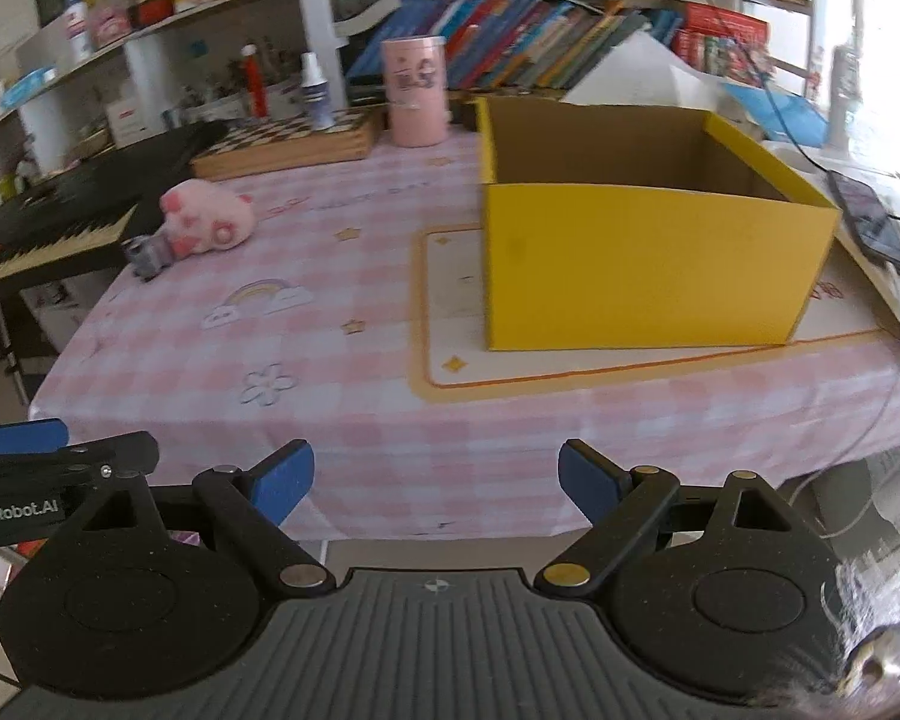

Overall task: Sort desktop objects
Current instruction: 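Move both open tools across the table toward the pink plush pig and grey toy car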

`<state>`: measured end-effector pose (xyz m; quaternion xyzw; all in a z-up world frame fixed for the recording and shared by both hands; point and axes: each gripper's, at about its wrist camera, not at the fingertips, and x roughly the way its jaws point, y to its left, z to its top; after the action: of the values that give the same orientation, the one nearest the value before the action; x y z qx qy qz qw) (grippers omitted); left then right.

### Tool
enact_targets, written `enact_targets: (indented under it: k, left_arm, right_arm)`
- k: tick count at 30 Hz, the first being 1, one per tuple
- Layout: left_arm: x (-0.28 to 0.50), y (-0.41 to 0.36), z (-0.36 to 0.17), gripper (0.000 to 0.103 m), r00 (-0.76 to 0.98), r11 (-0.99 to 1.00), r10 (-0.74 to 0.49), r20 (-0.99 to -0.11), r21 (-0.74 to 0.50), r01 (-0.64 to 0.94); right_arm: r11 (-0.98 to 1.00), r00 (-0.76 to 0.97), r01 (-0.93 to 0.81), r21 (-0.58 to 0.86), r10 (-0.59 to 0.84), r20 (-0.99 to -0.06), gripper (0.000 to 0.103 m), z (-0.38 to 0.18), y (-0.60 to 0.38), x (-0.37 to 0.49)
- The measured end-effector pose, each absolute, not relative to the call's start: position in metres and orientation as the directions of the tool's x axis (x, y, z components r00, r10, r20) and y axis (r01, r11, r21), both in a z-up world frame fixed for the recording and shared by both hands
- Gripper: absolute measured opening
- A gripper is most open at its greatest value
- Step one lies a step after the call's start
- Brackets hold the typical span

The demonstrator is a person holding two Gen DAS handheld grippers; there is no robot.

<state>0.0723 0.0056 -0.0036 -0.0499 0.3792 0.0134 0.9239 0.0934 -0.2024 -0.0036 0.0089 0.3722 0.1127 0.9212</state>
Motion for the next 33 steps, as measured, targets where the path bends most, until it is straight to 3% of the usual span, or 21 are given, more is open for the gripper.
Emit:
enact_targets:
  k: [14,33]
  left_arm:
    - [0.048,0.054,0.007,0.081,0.746,0.982,0.076,-0.661,-0.079,-0.170]
    - [0.057,0.093,0.000,0.081,0.721,0.953,0.150,-0.676,-0.095,-0.287]
  right_arm:
    - [0.942,0.691,-0.324,0.091,0.302,-0.656,0.088,0.005,-0.147,0.088]
    - [0.885,0.643,-0.461,0.068,0.386,-0.662,0.088,0.003,-0.096,0.113]
